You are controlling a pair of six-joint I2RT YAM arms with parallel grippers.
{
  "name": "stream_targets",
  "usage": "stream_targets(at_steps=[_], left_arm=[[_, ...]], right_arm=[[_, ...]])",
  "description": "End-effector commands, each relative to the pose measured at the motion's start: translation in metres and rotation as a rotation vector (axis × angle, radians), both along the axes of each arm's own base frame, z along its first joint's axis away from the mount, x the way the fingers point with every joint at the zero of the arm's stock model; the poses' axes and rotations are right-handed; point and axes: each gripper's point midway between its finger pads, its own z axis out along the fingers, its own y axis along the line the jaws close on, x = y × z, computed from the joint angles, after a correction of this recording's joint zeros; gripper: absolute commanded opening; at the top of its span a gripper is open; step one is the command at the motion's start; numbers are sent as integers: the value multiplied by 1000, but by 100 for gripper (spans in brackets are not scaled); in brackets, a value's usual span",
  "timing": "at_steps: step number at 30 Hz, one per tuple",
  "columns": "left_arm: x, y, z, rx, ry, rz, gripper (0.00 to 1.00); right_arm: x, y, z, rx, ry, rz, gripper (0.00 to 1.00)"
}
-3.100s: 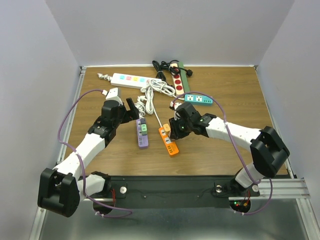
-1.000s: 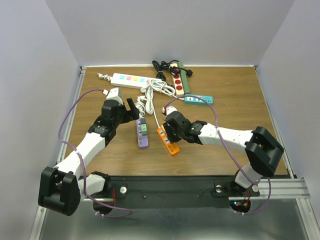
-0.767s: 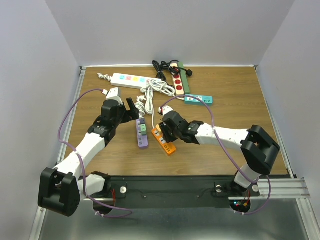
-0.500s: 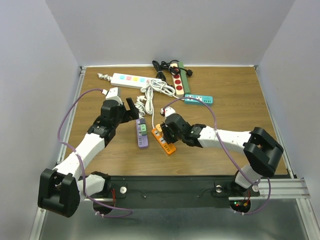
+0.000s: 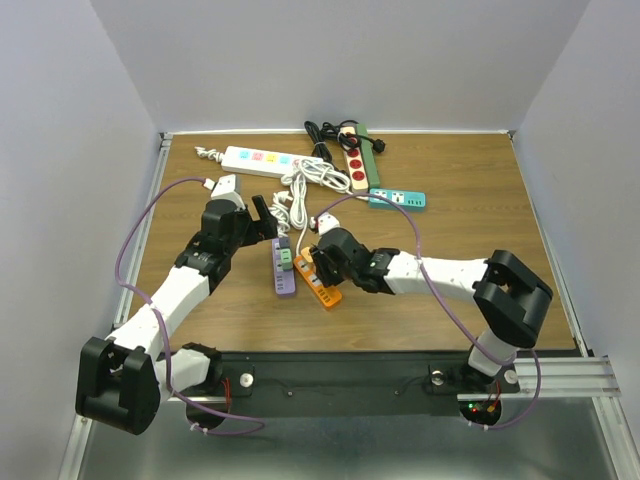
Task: Insert the plug
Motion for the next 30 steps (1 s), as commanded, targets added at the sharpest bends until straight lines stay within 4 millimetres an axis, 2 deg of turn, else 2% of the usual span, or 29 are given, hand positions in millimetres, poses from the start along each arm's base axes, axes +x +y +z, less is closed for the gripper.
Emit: stream_targets(at_steps=[1, 5, 11, 14, 19, 21, 23, 24, 27, 30], left_arm=[[10, 1, 33, -15, -97, 5, 99], [10, -1, 32, -20, -95, -1, 99], [10, 0, 37, -28, -112, 0, 99], [11, 1, 41, -31, -122, 3, 99], [12, -1, 42, -49, -133, -16, 99], [11, -2, 41, -55, -133, -23, 99], [11, -3, 42, -63, -137, -25, 99], [10, -4, 42, -66, -138, -29, 99], [8, -4, 43, -72, -147, -29, 99], [7, -2, 48, -78, -168, -21, 99]], right_arm=[[-108, -97, -103, -382, 405, 37, 0], [-121, -98, -104, -416, 428, 57, 0], [-123, -95, -126, -495, 467, 77, 0], [-134, -100, -127, -521, 488, 71, 0], [-165, -112, -120, -560, 542, 48, 0], [-172, -115, -124, -587, 557, 45, 0], [-174, -121, -136, -640, 577, 33, 0], [-171, -115, -136, -644, 574, 32, 0], [-171, -116, -140, -696, 570, 16, 1], [-175, -125, -135, -735, 572, -17, 0]])
